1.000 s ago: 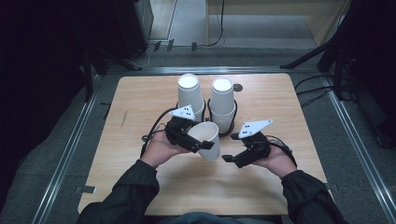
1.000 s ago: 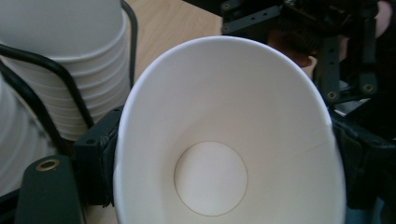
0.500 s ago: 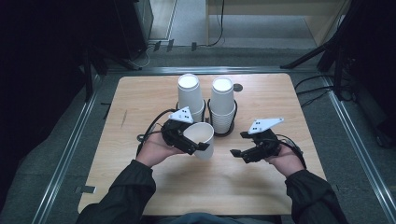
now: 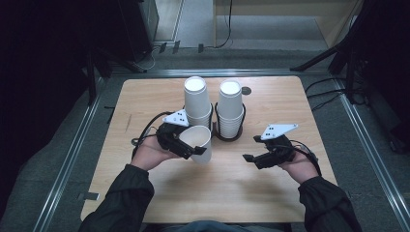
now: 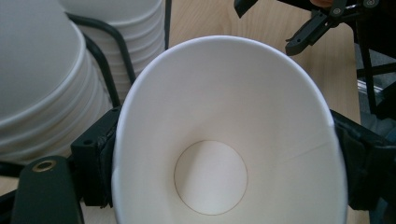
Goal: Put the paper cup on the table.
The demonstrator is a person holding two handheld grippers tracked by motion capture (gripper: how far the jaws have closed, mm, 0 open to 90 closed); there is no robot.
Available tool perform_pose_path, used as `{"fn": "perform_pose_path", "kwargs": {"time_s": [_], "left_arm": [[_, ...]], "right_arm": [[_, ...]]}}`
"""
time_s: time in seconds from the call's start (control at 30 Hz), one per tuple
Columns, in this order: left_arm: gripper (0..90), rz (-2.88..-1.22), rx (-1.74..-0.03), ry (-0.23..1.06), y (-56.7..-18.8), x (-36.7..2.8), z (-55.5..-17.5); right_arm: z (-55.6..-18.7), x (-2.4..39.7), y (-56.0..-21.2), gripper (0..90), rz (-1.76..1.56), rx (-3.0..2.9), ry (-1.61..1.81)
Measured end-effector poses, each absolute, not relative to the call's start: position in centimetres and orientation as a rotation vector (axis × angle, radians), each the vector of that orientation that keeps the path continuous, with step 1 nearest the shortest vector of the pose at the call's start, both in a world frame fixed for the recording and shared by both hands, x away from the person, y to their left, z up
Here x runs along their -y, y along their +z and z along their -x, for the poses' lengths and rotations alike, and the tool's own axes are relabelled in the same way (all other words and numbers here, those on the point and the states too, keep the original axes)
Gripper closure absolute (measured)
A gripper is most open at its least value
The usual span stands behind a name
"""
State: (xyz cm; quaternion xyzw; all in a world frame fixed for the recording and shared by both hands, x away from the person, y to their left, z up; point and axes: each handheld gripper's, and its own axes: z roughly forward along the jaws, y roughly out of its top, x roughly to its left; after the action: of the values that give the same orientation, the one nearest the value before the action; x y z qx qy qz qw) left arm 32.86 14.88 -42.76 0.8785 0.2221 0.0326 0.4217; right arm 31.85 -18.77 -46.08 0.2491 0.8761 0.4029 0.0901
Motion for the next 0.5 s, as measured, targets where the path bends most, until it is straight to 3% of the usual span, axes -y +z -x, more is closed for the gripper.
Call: {"fn": "perform_pose_path", "kwargs": {"time_s": [0.5], "left_arm": [[13.1, -2.186, -0.628, 0.082, -43.1, -17.7, -33.1]], "right_arm": [[-32.8, 19.3, -46.4, 21.3, -0.857, -2.602, 1.179]]}}
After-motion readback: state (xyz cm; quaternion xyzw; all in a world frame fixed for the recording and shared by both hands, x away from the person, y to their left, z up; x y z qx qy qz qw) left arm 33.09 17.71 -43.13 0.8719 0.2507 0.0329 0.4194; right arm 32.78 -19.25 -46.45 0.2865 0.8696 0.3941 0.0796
